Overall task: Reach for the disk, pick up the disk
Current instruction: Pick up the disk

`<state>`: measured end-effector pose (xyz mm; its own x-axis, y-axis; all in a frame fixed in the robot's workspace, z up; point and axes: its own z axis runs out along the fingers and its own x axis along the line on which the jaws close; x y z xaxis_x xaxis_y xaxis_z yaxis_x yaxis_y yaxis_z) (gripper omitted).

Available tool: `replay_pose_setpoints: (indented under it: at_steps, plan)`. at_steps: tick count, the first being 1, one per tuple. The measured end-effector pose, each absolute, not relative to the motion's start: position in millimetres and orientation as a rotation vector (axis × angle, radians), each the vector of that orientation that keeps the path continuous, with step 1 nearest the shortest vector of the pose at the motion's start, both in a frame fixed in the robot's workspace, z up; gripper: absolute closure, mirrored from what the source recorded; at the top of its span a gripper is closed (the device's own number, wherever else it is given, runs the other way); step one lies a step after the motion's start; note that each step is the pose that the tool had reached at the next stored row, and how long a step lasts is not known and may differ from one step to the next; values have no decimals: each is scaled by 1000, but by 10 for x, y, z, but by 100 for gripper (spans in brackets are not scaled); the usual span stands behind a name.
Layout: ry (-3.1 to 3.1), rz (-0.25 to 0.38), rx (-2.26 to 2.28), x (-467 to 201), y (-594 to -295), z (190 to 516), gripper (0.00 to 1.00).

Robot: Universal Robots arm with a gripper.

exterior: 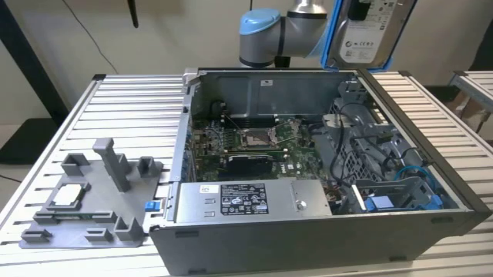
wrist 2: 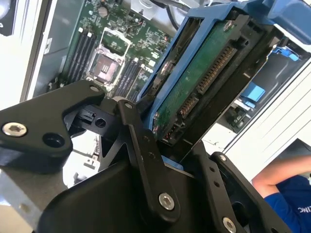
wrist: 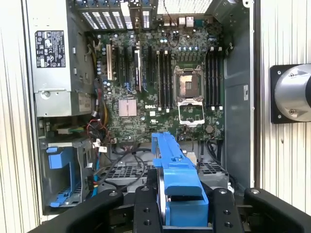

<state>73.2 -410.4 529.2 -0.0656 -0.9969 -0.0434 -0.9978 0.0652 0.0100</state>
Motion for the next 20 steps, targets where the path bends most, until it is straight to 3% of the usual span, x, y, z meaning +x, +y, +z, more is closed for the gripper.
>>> replay_pose_setpoints:
  at_steps: [20]
  plan:
    - [2275,58,-2130,736,-4552,5292,100]
